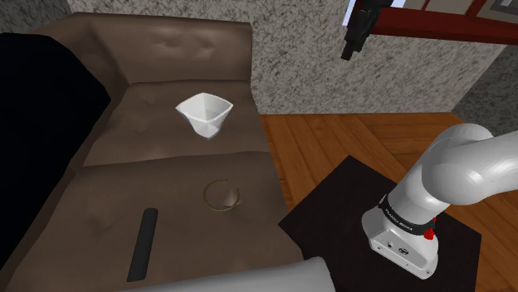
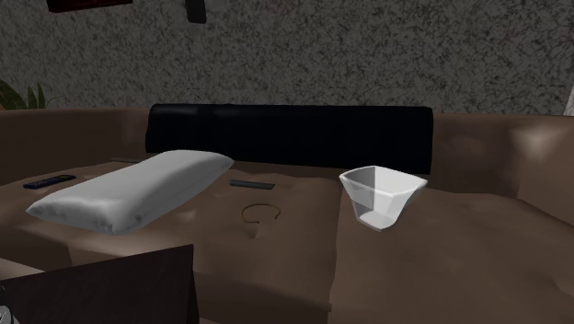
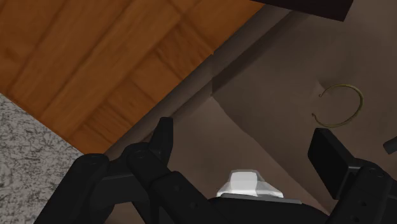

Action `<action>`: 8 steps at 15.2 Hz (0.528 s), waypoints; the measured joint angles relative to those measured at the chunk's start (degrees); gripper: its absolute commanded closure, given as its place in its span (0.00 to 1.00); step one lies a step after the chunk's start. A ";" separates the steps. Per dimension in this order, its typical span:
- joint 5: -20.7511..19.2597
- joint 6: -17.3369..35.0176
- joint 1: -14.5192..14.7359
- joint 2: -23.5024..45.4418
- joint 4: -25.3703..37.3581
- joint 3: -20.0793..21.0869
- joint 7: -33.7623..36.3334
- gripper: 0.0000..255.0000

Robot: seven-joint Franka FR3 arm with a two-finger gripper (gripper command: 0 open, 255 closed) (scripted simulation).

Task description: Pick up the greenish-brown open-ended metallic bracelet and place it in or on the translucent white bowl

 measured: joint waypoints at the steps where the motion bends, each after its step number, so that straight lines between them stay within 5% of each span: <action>1: 0.00 0.00 0.00 0.00 0.00 0.00 0.00 0.00; 8: 3.32 7.83 1.88 1.42 -6.67 5.42 6.06 0.00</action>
